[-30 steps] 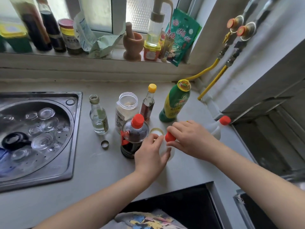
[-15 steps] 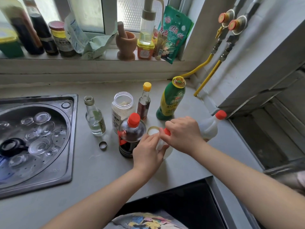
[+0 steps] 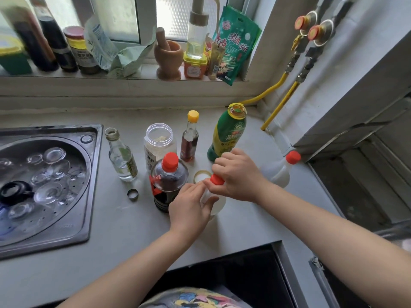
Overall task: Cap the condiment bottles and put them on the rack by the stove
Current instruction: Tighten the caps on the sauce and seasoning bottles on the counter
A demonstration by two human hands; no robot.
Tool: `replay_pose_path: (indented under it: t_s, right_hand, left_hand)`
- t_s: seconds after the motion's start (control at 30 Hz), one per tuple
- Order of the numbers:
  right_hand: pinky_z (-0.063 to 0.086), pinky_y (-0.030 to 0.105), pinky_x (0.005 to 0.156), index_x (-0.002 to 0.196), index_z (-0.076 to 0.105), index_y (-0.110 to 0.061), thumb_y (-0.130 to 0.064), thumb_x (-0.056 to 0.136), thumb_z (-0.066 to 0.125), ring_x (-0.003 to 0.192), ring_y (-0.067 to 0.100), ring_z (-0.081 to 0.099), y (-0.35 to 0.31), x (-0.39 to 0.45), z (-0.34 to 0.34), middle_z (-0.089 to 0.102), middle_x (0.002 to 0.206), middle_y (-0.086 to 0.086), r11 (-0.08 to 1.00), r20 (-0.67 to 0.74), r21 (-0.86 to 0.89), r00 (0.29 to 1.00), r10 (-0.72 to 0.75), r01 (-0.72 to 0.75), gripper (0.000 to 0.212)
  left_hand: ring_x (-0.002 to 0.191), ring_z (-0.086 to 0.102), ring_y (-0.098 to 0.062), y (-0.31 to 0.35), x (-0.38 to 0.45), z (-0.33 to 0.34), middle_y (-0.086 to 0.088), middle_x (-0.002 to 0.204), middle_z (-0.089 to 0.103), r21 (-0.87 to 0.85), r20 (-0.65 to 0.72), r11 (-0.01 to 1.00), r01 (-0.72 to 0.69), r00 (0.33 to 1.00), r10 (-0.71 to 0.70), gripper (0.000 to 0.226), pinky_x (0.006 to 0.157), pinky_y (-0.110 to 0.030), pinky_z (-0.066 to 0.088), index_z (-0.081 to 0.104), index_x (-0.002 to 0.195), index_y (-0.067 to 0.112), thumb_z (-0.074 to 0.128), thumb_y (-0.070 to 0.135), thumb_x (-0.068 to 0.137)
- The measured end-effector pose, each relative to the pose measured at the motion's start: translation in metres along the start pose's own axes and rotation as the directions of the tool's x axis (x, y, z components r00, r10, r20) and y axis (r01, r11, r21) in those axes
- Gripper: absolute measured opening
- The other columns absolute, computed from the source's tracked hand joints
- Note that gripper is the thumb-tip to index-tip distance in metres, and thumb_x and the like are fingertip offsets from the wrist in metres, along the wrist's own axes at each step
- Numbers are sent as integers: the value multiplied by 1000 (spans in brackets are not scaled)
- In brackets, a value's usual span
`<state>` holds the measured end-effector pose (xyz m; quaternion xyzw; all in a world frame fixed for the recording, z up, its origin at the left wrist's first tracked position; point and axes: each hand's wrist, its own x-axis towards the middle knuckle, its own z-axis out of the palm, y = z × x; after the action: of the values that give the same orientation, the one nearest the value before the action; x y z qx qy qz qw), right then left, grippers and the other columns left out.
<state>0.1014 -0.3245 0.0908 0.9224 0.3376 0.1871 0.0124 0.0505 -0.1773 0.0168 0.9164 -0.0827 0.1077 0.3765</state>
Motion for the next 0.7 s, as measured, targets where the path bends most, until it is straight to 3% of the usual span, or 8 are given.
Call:
replay_pose_path:
  t_s: [0.17,0.37,0.43,0.5,0.57,0.6,0.63,0.7]
  right_hand:
    - [27,27,55,49,50,-16,-47,81,52,45,20,46,-14,-4,5,53,46,0,978,-84,17,974,211,-210,44]
    - [25,23,50,45,42,-21,-51,77,49,37,18,42,-33,-7,0,47,39,-2,887,-105,87,881,462,-454,44]
    - [25,24,50,49,40,-22,-56,78,48,40,18,44,-32,-9,-2,48,42,-2,885,-83,101,883,462,-454,46]
    - [28,27,51,58,45,-20,-62,81,46,47,18,47,-29,-14,-5,51,51,-2,900,-40,108,903,428,-422,48]
    - [37,31,56,81,57,-17,-61,84,47,60,18,55,-23,-17,-8,59,68,-2,924,48,180,941,335,-338,45]
    - [43,32,61,94,60,-17,-56,86,50,68,18,59,-20,-18,-10,63,76,-2,920,103,256,955,279,-297,41]
    - [46,34,65,101,60,-17,-51,86,54,74,18,60,-18,-18,-11,65,82,-3,899,150,339,959,239,-277,37]
    - [47,32,69,103,60,-16,-45,86,59,75,15,57,-17,-19,-13,65,84,-3,845,191,448,955,227,-291,33]
  left_hand:
    - [84,47,-5,0,-1,3,11,74,65,39,-41,999,-9,999,11,30,48,-22,39,65,94,25,61,49,76]
    - [81,49,-3,2,-3,0,13,72,65,19,-53,1000,3,999,-2,33,49,-22,39,65,100,29,56,50,77]
    - [85,49,-3,0,-4,1,12,78,66,-15,-40,1000,13,999,-13,37,55,-26,46,64,101,27,51,52,77]
    - [97,50,-4,-1,-6,3,8,94,68,-88,-14,996,9,1000,-11,39,73,-30,52,64,106,21,54,49,79]
    - [117,46,-5,0,-10,5,9,124,59,-195,48,980,33,999,-24,48,99,-18,39,57,125,19,66,36,81]
    - [127,40,-5,0,-14,7,10,135,49,-230,80,971,60,996,-43,60,105,-11,28,49,134,20,72,30,79]
    - [133,34,-6,0,-18,9,10,143,41,-244,107,965,95,992,-71,71,107,-10,21,43,138,22,76,26,75]
    - [138,30,-9,0,-25,15,5,148,38,-254,139,954,161,982,-129,81,110,-19,23,37,142,25,79,24,72]
